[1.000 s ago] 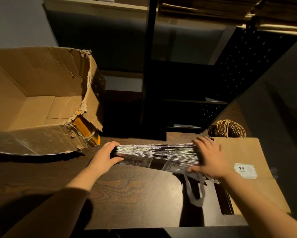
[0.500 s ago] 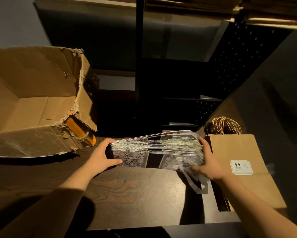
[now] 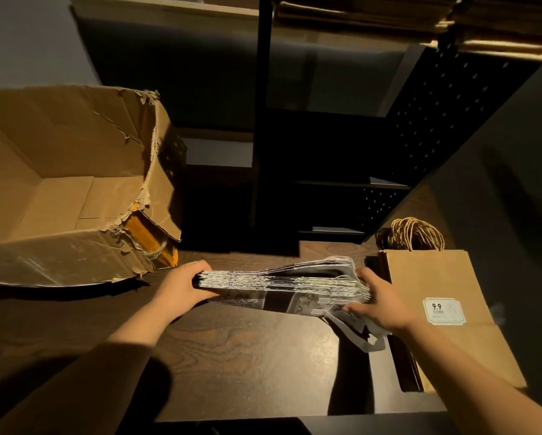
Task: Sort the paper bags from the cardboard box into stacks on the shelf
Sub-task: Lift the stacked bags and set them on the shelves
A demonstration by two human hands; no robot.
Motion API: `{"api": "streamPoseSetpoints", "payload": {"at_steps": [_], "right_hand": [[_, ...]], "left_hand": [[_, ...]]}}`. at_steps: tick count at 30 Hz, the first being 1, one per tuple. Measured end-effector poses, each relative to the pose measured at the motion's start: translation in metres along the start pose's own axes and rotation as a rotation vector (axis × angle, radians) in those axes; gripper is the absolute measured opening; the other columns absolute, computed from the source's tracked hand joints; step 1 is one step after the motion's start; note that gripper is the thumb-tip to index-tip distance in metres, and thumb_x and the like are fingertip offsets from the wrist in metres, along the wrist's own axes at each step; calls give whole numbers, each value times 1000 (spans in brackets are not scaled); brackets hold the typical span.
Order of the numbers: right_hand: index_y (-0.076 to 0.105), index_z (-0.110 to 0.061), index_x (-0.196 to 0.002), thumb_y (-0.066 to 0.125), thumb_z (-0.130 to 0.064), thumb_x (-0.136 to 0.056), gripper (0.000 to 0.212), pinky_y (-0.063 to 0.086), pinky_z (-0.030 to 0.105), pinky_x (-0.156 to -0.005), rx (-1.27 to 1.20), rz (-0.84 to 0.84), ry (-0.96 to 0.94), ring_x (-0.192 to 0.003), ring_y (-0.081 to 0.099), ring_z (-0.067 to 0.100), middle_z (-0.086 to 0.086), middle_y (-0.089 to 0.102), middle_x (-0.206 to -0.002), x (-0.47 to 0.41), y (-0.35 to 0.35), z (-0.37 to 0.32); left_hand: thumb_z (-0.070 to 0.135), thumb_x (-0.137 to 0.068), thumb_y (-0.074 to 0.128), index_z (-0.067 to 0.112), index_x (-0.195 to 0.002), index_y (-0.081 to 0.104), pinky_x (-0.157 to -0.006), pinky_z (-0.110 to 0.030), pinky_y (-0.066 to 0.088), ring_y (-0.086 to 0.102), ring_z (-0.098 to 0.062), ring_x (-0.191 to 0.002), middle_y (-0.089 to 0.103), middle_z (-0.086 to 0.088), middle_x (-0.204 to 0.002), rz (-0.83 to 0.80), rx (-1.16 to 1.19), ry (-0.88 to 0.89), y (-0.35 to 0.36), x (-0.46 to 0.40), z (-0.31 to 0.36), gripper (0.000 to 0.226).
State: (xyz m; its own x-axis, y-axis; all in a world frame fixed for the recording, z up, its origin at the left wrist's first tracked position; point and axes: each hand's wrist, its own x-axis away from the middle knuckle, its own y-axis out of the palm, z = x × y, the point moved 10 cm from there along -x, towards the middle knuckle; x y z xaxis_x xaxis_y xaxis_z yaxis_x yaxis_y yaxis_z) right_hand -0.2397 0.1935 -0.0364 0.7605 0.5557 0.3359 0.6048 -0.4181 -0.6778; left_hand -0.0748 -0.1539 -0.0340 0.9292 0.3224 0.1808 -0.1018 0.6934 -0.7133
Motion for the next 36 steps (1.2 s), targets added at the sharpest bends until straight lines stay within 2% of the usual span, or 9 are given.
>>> {"api": "streamPoseSetpoints", "payload": {"at_steps": [3,9,13,15,18,24,27,31,36], "right_hand": [[52,-31,-112,85,-20,-70,55,56,40,-84,15,36,22,-91,66,6,-12,68,-100,-4,-5,0],[36,-22,-141,86,-28,-67,89,43,46,-106,154,122,50,-124,49,25,5,43,-138,-11,-19,-14],[50,-17,-124,74,-43,-78,58,42,44,-93,457,463,9,-116,46,30,11,46,-129,16,-45,-50],[53,-18,-91,62,-39,-86,24,45,35,-71,325,471,-102,-84,51,19,1,53,-93,29,-26,-71],[55,-16,-70,58,-34,-92,29,48,41,-62,48,175,23,-61,52,12,-3,55,-65,31,39,-66],[64,-14,-98,70,-35,-85,26,52,34,-79,-333,27,345,-85,65,18,1,69,-91,33,131,-34],[63,-10,-75,74,-31,-81,24,47,34,-66,-627,222,448,-65,59,18,3,63,-69,42,127,-28],[47,-17,-75,78,-31,-73,35,47,45,-68,-454,685,403,-73,54,29,11,53,-82,71,71,-18],[46,-17,-103,84,-41,-68,57,48,40,-73,-988,557,629,-84,56,23,11,55,-98,86,91,-15]], "left_hand": [[17,-74,82,8,-93,67,-88,-36,48,60,-23,-97,67,-4,-96,-69,-184,105,0,-3,12,26],[36,-85,71,26,-132,51,-73,-28,45,58,-8,-76,51,13,-116,-185,-260,59,5,1,15,52],[33,-83,74,25,-142,46,-103,-32,38,46,-23,-131,46,3,-145,-176,-57,-68,9,4,2,66],[31,-82,75,24,-142,46,-103,-31,37,45,-23,-131,47,1,-145,-179,-18,-113,12,4,-2,66],[28,-81,77,23,-140,49,-102,-30,38,48,-21,-128,49,3,-142,-191,2,-118,14,2,3,66],[24,-77,81,16,-137,52,-107,-31,38,49,-13,-123,53,9,-130,-261,129,-105,22,4,10,67],[17,-78,80,20,-126,58,-102,-29,42,57,-8,-110,59,12,-121,-305,233,-143,25,13,7,53],[2,-77,78,28,-109,65,-96,-31,51,68,-5,-99,74,10,-102,-309,498,-204,25,29,2,43],[2,-78,76,27,-108,63,-90,-27,52,66,-12,-104,74,10,-100,-341,710,-324,42,56,2,41]]}}
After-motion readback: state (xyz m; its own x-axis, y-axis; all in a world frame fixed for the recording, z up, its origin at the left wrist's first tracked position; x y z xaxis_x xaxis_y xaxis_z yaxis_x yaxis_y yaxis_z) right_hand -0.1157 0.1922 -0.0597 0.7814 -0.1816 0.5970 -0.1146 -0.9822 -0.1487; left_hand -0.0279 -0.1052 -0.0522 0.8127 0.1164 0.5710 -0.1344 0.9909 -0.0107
